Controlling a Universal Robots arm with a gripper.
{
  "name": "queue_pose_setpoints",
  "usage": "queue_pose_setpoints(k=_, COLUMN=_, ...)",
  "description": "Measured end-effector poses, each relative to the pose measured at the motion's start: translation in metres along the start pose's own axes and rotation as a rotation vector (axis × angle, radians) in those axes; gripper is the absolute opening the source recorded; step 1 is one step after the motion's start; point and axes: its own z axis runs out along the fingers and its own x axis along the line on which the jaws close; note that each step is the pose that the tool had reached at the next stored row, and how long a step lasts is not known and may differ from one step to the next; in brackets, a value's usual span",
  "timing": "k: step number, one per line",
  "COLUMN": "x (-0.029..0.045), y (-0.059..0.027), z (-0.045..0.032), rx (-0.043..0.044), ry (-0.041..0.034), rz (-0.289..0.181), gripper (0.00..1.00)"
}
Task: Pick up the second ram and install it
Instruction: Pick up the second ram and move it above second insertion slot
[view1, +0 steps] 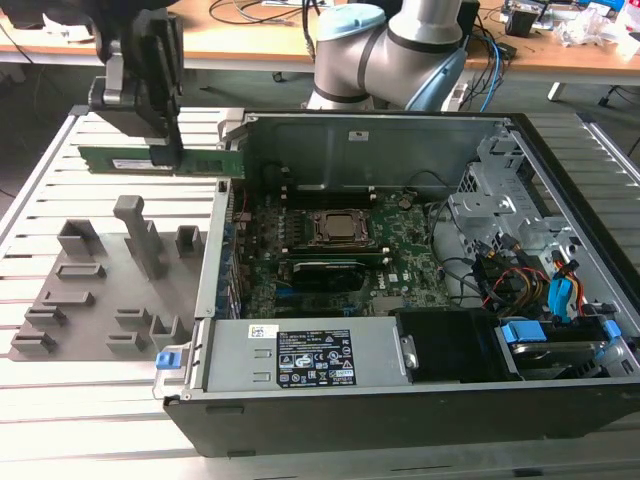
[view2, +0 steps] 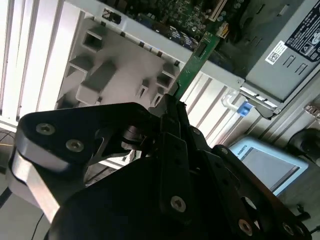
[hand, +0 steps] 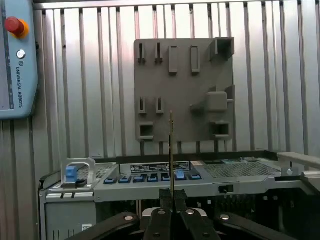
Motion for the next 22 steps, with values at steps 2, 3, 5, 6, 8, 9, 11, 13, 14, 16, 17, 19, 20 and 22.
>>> queue_pose_setpoints(k=2, x=-0.0005, y=-0.0066, z=-0.0001, rx=0.0, ry=0.0, rz=0.0, gripper=0.13)
queue_pose_setpoints(k=3, x=-0.0008, y=-0.0112, z=-0.0002, rx=-0.0002, ry=0.0001, rz=0.0, gripper=0.13)
queue_pose_setpoints(k=5, x=-0.0014, y=-0.0183, z=-0.0002, rx=-0.0002, ry=0.0001, rz=0.0, gripper=0.13)
queue_pose_setpoints(k=6, x=-0.0017, y=-0.0215, z=-0.0003, rx=-0.0003, ry=0.0002, rz=0.0, gripper=0.13)
queue_pose_setpoints(k=8, x=-0.0024, y=-0.0279, z=-0.0004, rx=-0.0004, ry=0.0003, rz=0.0, gripper=0.13)
queue_pose_setpoints(k=9, x=-0.0027, y=-0.0322, z=-0.0004, rx=-0.0005, ry=0.0004, rz=0.0, gripper=0.13)
queue_pose_setpoints(k=11, x=-0.0041, y=-0.0455, z=-0.0007, rx=-0.0007, ry=0.0007, rz=0.0, gripper=0.13)
queue_pose_setpoints(k=13, x=-0.0056, y=-0.0624, z=-0.0009, rx=-0.0008, ry=0.0007, rz=0.0, gripper=0.13)
queue_pose_setpoints(k=14, x=-0.0059, y=-0.0654, z=-0.0009, rx=-0.0008, ry=0.0008, rz=0.0, gripper=0.13)
queue_pose_setpoints(k=16, x=-0.0065, y=-0.0723, z=-0.001, rx=-0.0009, ry=0.0007, rz=0.0, gripper=0.13)
queue_pose_setpoints(k=17, x=-0.0071, y=-0.0797, z=-0.0011, rx=-0.001, ry=0.0008, rz=0.0, gripper=0.13)
queue_pose_setpoints(k=19, x=-0.008, y=-0.0908, z=-0.0013, rx=-0.0011, ry=0.0007, rz=0.0, gripper=0.13)
queue_pose_setpoints(k=20, x=-0.0082, y=-0.0934, z=-0.0013, rx=-0.0012, ry=0.0008, rz=0.0, gripper=0.13)
queue_pose_setpoints(k=22, x=-0.0088, y=-0.1006, z=-0.0014, rx=-0.0012, ry=0.0008, rz=0.0, gripper=0.13)
